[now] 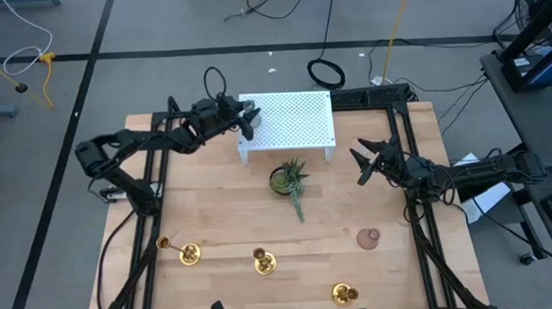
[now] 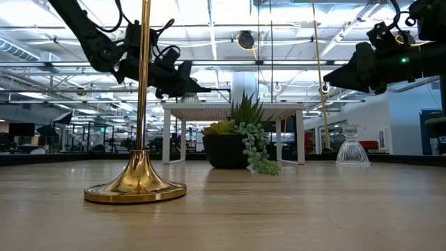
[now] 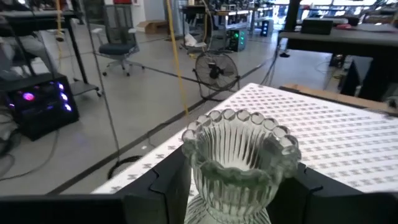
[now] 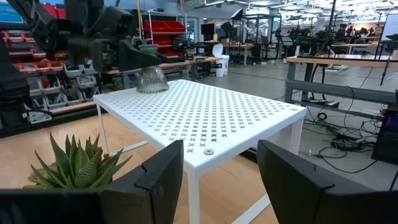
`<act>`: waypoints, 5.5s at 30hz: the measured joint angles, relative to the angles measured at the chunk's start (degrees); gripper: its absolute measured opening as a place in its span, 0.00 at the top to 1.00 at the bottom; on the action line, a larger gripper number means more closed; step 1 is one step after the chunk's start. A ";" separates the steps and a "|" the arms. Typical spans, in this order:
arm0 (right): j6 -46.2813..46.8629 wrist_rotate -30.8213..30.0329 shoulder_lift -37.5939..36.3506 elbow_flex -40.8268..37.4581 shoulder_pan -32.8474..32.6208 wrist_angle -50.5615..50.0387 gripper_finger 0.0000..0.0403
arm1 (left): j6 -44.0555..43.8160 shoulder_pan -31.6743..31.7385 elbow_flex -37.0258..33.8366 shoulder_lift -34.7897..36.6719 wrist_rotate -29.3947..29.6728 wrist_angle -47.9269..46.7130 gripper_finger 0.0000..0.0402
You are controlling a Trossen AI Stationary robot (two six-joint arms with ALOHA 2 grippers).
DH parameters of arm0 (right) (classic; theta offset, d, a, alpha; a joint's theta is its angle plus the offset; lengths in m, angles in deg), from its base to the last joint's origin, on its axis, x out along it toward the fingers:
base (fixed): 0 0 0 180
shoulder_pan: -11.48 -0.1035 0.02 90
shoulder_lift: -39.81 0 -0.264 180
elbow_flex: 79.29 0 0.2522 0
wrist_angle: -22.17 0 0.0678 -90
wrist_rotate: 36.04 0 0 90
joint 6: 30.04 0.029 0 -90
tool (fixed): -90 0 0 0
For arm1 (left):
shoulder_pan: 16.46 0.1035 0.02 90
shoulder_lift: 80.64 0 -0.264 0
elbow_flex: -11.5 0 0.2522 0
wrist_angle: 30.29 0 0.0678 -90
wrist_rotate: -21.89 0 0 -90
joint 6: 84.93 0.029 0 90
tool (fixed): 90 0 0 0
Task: Pick & Place candle stick holders
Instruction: Put the green glass candle holder on the shelf, then put the transparent glass candle holder on the shelf
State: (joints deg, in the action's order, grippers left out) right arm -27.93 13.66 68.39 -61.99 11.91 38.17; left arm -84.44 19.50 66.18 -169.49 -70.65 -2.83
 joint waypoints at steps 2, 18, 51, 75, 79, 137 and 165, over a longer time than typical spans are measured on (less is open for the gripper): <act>-0.29 -0.04 0.00 -0.01 0.01 0.00 0.51 | 1.56 0.76 0.01 0.00 -0.04 0.15 0.57; -0.42 -0.03 0.00 -0.01 0.01 0.00 0.51 | 5.51 3.21 4.74 -0.02 -9.48 -3.90 0.56; -0.44 0.07 0.00 -0.01 0.00 -0.02 0.51 | 12.27 4.68 8.20 0.00 -7.18 -8.78 0.45; -6.33 -5.37 -0.05 0.00 0.01 0.03 0.30 | 13.07 3.10 8.16 18.49 -9.97 -19.93 0.45; -5.02 -13.93 -0.06 -0.01 0.04 -0.15 0.27 | 8.60 1.67 8.16 25.42 -10.10 -25.00 0.45; 25.70 -2.89 14.91 -0.01 19.00 -20.96 0.68 | 11.02 -10.27 8.16 36.04 -9.46 -34.06 0.45; 1.22 -4.54 10.65 16.68 19.03 -13.34 0.69 | 8.80 -10.27 8.16 36.04 -9.43 -34.18 0.45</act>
State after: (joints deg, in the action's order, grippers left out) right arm -26.70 9.12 79.04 -45.31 30.94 24.84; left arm -75.64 9.23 74.34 -133.45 -80.08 -37.00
